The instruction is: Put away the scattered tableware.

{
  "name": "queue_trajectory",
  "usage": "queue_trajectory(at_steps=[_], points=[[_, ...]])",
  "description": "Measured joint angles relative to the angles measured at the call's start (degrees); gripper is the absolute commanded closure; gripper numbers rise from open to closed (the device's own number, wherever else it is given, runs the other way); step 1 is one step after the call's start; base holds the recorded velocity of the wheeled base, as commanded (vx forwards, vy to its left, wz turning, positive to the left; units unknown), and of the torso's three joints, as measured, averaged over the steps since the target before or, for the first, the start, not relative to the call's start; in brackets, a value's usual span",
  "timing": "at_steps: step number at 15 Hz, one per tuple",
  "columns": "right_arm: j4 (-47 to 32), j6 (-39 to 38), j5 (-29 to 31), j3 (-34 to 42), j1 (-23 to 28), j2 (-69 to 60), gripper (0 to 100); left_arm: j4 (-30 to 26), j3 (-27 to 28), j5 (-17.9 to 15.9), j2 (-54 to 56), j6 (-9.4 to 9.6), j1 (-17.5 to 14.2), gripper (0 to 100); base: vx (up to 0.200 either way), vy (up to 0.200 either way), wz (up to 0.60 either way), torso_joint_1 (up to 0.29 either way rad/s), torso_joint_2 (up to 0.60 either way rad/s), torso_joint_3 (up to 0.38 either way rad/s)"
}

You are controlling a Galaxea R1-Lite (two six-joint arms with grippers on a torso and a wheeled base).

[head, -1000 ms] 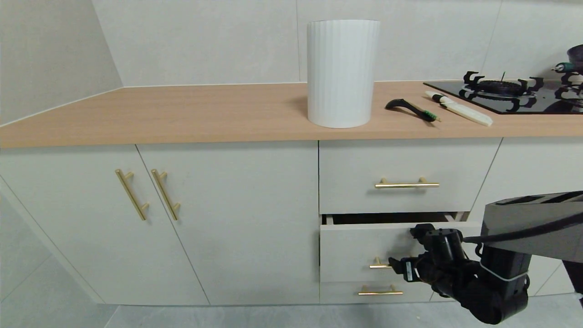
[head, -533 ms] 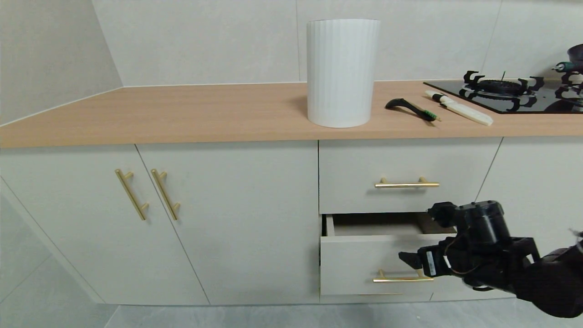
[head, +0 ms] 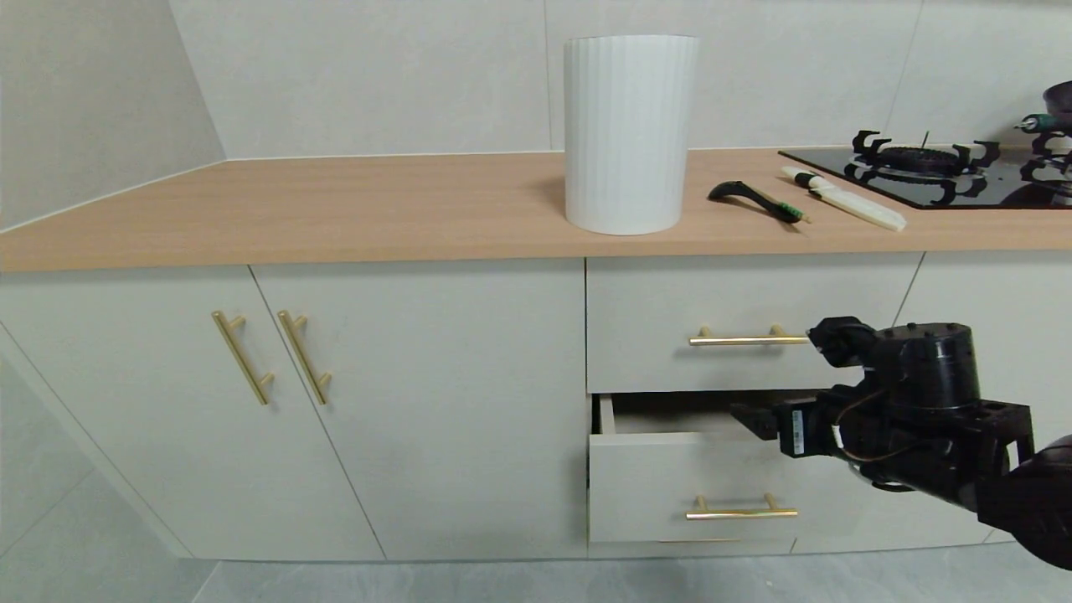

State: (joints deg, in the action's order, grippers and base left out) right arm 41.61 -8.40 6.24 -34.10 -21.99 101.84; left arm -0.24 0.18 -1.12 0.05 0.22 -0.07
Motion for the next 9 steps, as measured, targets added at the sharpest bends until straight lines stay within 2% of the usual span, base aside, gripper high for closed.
queue_trajectory(at_steps=[4,9], points=[[12.0,0.2,3.6,0.7,0.0,9.7,0,0.0,0.0,0.0,0.0,0.02,0.0,0,0.000,0.000,0.00,0.000,0.00,0.000],[13.0,0.4,3.8,0.8,0.0,15.5,0,0.0,0.0,0.0,0.0,0.02,0.0,0,0.000,0.000,0.00,0.000,0.00,0.000]])
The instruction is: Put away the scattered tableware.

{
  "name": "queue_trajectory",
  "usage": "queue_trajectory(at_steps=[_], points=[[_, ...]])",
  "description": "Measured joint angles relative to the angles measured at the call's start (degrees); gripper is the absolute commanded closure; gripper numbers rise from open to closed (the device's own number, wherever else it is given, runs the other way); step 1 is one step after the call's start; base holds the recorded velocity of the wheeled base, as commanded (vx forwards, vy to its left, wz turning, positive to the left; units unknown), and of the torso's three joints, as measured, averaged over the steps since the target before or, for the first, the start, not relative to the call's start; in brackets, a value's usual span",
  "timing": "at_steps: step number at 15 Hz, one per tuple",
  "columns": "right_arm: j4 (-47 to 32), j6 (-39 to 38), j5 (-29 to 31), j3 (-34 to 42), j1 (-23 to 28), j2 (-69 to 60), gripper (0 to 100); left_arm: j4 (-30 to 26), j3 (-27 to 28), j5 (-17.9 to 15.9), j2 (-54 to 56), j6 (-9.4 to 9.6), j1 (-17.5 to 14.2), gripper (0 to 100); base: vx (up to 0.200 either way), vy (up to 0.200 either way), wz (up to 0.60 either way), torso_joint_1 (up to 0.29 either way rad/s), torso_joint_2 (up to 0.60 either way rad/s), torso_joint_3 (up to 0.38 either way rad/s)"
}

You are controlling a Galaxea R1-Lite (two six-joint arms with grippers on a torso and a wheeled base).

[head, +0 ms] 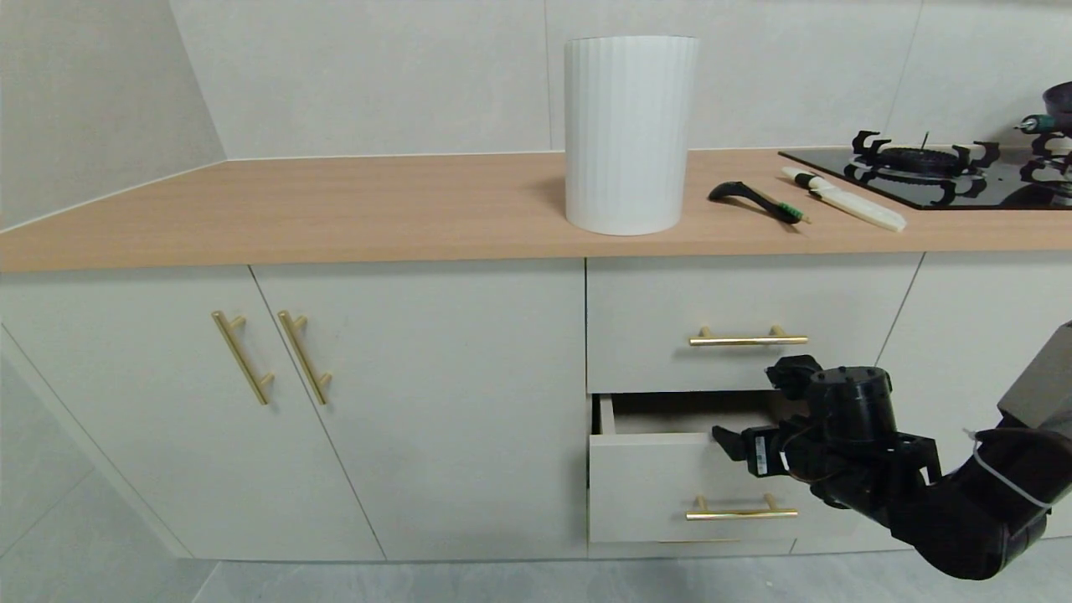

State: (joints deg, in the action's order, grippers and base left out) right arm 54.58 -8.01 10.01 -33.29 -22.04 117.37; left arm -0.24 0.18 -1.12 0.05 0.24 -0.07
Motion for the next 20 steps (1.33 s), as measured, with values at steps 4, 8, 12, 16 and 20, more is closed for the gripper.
queue_trajectory(at_steps=[4,8,12,16,20], points=[[-0.3,-0.1,0.0,0.0,0.0,0.7,0,0.0,0.0,0.0,0.0,0.00,0.0,0,0.000,0.000,0.00,0.000,0.00,0.000],[1.7,-1.6,2.5,-0.8,0.0,0.9,0,0.0,0.0,0.0,0.0,-0.02,0.0,0,0.000,0.000,0.00,0.000,0.00,0.000],[2.7,-1.9,3.0,-2.1,0.3,2.6,0,0.0,0.0,0.0,0.0,0.00,0.0,0,0.000,0.000,0.00,0.000,0.00,0.000],[2.7,-1.7,3.0,-2.2,0.3,4.2,0,0.0,0.0,0.0,0.0,0.00,0.0,0,0.000,0.000,0.00,0.000,0.00,0.000],[-1.2,-1.8,2.4,-1.8,0.3,3.7,0,0.0,0.0,0.0,0.0,0.00,0.0,0,0.000,0.000,0.00,0.000,0.00,0.000]])
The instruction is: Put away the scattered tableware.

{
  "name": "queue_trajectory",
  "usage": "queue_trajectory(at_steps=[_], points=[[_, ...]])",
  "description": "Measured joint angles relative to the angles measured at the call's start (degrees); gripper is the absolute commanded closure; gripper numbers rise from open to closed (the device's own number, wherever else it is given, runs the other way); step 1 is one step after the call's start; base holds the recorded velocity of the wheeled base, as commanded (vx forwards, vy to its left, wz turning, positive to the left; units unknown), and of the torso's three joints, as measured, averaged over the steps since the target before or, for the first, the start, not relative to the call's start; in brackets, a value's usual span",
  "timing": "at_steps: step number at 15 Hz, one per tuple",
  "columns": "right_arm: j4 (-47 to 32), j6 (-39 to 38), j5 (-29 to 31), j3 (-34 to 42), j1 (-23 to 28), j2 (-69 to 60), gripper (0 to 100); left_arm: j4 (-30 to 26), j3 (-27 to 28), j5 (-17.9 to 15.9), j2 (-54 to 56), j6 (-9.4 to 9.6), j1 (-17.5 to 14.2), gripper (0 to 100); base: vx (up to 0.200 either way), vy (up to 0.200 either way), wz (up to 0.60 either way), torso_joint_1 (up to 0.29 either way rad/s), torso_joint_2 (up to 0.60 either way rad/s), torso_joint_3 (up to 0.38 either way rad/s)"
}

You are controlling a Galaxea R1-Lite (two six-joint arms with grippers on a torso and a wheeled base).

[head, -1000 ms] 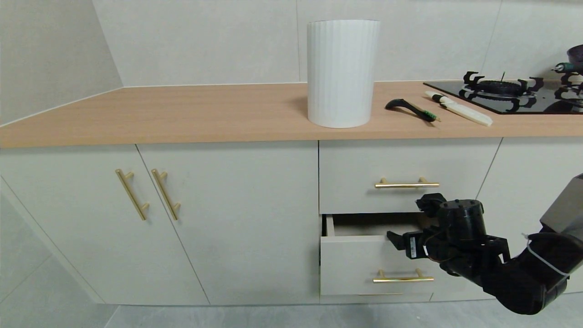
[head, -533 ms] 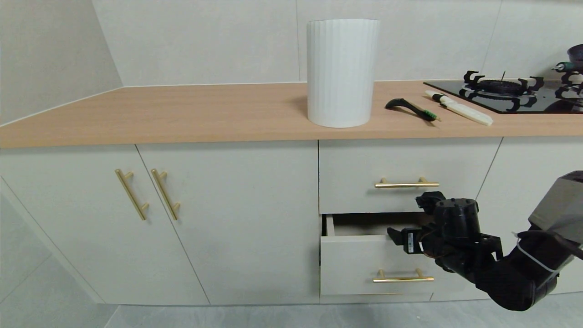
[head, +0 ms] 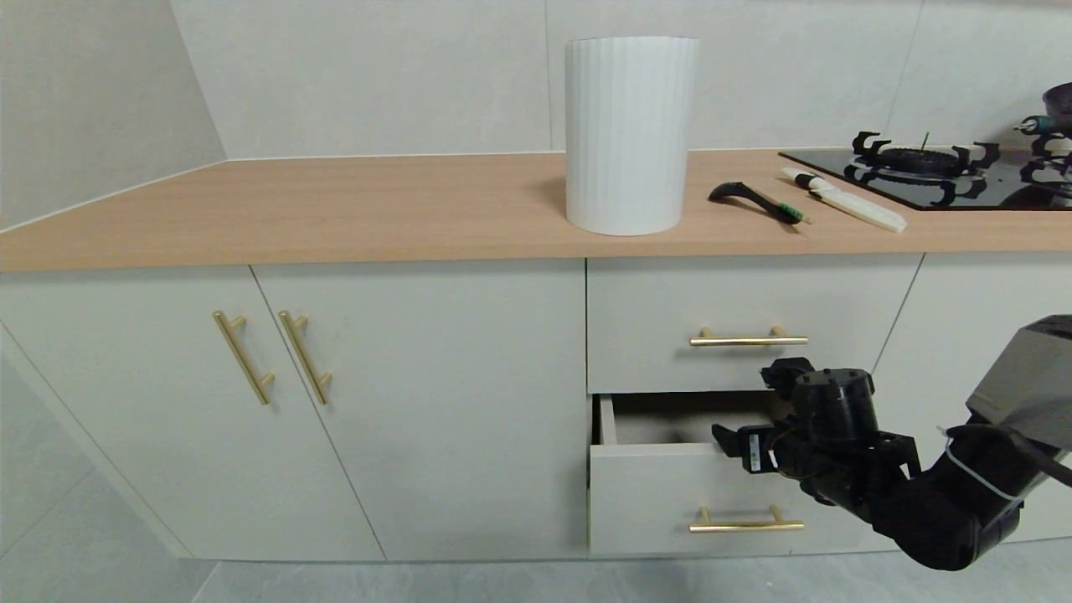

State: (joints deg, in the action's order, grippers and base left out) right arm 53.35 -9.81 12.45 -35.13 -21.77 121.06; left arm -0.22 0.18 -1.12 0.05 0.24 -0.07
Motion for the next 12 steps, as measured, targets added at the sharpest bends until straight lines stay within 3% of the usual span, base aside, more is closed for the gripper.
queue_trajectory(at_steps=[4,9,12], points=[[-7.5,-0.1,-0.7,0.1,0.0,-3.5,0,0.0,0.0,0.0,0.0,-0.02,0.0,0,0.000,0.000,0.00,0.000,0.00,0.000],[-28.4,0.9,-4.4,-1.0,-1.0,-12.5,0,0.0,0.0,0.0,0.0,-0.02,0.0,0,0.000,0.000,0.00,0.000,0.00,0.000],[-35.0,1.3,-4.6,-2.5,-2.3,-15.7,0,0.0,0.0,0.0,0.0,0.00,0.0,0,0.000,0.000,0.00,0.000,0.00,0.000]])
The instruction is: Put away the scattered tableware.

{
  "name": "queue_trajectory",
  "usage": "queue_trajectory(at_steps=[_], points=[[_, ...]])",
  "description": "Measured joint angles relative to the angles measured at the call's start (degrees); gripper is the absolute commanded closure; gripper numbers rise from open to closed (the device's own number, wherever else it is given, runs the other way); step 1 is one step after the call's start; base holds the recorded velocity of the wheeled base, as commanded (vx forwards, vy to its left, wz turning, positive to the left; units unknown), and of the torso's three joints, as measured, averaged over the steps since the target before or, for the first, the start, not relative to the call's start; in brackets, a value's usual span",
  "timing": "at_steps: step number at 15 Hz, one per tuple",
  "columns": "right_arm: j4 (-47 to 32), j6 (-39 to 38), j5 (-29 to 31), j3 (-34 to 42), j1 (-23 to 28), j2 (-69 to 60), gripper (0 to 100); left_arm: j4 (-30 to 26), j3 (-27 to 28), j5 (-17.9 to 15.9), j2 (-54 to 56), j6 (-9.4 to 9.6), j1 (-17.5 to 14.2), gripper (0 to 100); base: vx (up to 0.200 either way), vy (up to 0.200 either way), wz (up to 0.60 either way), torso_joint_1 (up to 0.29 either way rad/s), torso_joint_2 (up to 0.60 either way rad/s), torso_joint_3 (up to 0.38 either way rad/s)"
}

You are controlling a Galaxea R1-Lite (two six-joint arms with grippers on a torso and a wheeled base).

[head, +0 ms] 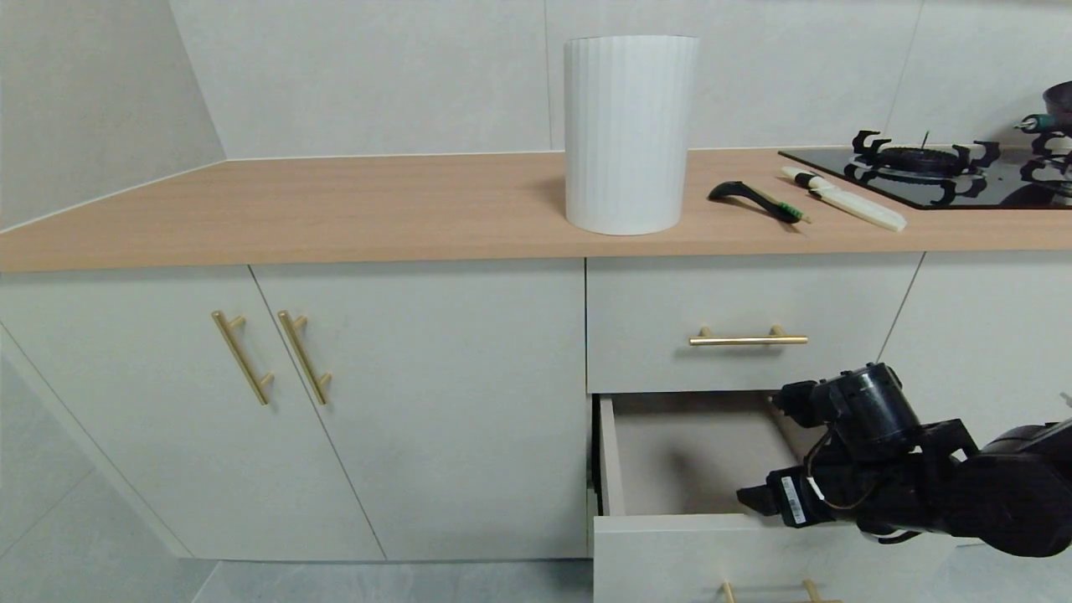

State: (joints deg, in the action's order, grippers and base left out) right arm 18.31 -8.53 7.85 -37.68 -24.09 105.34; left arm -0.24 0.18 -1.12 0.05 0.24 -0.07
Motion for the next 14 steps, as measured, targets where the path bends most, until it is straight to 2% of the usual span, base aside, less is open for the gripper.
queue_trajectory(at_steps=[6,14], points=[[-6.5,1.9,0.1,-0.3,-1.8,-1.8,0,0.0,0.0,0.0,0.0,0.00,0.0,0,0.000,0.000,0.00,0.000,0.00,0.000],[-24.0,6.7,0.0,-0.3,-5.5,-5.8,0,0.0,0.0,0.0,0.0,-0.02,0.0,0,0.000,0.000,0.00,0.000,0.00,0.000]])
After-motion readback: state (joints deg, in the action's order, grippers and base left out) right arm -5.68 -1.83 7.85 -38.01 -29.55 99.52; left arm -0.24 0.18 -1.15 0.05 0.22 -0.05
